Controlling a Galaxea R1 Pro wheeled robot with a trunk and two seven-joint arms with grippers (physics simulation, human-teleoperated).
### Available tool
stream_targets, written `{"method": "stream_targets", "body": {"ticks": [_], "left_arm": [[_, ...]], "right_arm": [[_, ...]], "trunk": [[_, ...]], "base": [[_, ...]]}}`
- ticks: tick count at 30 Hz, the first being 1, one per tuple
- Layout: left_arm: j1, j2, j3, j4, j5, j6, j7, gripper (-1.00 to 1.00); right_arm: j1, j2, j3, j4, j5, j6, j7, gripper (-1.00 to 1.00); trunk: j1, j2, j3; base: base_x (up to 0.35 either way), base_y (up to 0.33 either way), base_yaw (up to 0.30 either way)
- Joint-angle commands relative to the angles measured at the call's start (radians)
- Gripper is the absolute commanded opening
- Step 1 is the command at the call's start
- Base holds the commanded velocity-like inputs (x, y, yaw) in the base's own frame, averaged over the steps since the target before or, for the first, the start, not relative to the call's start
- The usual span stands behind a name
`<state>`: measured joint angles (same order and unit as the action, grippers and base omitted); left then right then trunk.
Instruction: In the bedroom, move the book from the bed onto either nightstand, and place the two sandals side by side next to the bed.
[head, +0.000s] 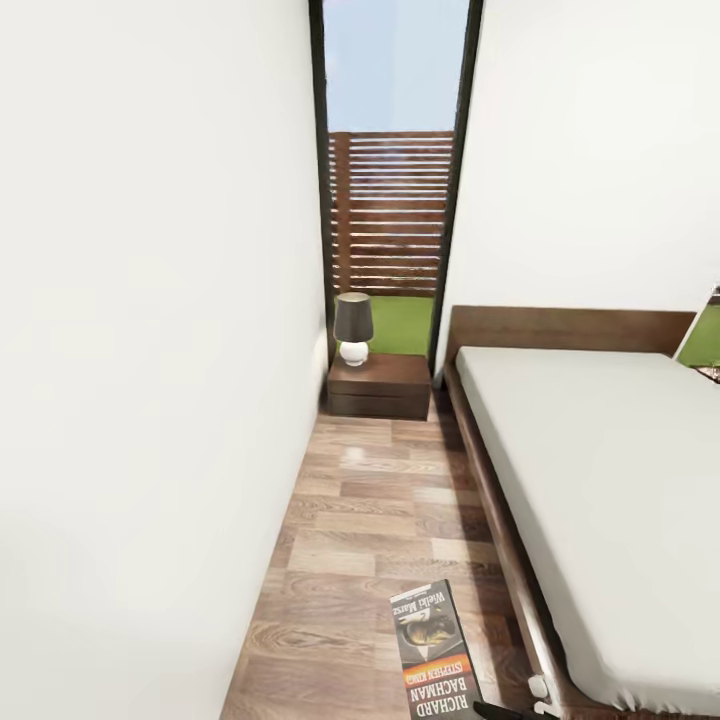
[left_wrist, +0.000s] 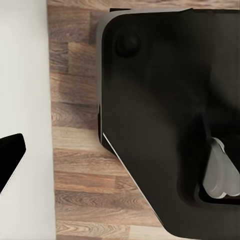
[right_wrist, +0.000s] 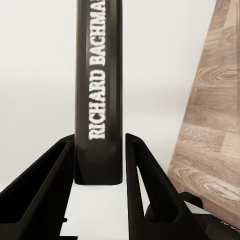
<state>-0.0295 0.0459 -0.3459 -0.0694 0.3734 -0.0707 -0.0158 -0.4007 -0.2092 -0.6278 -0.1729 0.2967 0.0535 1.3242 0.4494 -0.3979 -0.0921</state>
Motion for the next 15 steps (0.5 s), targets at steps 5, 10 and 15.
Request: {"method": "stream_targets", "body": {"ticks": [5,10,15], "left_arm": [[0.000,0.000,-0.008,0.000,0.010,-0.003,-0.002,1.00],[-0.001,0.000,-0.008,0.000,0.010,-0.003,-0.001,1.00],[-0.001,0.000,-0.008,0.000,0.010,-0.003,-0.001,1.00]], "right_arm": [[-0.001,0.001,-0.009,0.000,0.009,0.005,0.004,-1.00],[-0.001,0.001,-0.009,0.000,0.009,0.006,0.004,-1.00],[-0.001,0.001,-0.008,0.000,0.010,0.006,0.004,-1.00]], "trunk": [[0.001,-0.002,-0.002],[0.001,-0.002,-0.002],[0.001,-0.002,-0.002]], "base": [[0.010,0.000,-0.247],[0.003,0.000,-0.277],[0.017,0.019,-0.287]]}}
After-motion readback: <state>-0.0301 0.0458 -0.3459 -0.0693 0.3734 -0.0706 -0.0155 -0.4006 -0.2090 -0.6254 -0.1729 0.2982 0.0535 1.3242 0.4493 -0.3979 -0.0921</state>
